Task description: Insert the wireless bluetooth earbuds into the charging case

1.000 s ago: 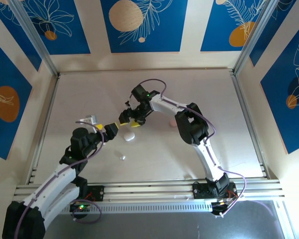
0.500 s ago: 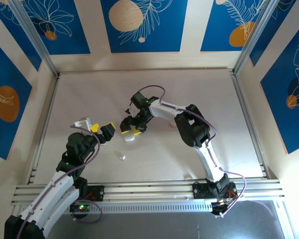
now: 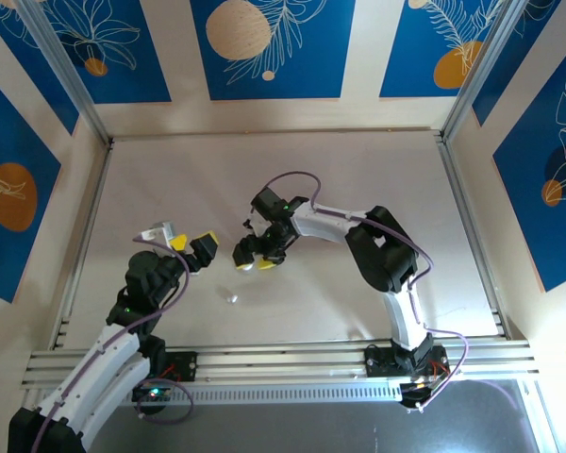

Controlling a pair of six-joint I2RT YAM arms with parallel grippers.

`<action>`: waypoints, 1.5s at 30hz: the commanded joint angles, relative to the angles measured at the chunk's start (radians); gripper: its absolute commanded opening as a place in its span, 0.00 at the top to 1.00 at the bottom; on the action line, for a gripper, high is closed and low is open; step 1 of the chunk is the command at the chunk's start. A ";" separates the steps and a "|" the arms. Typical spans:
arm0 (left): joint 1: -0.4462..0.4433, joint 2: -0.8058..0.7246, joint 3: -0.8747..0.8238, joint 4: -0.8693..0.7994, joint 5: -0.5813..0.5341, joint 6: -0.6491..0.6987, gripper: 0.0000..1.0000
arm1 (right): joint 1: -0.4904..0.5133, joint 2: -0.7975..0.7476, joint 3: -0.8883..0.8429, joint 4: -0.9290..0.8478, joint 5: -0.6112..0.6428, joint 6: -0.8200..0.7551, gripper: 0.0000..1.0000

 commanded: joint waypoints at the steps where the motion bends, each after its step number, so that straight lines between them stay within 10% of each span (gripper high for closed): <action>1: 0.013 -0.005 -0.015 -0.001 -0.009 0.006 0.00 | -0.003 -0.062 -0.001 0.005 0.064 -0.016 0.24; 31: 0.013 -0.085 -0.022 -0.036 -0.027 0.005 0.00 | 0.058 0.090 0.182 -0.101 0.066 -0.042 0.25; 45: 0.013 -0.097 -0.033 -0.030 -0.028 -0.002 0.00 | 0.096 -0.064 0.098 -0.144 0.346 -0.021 0.21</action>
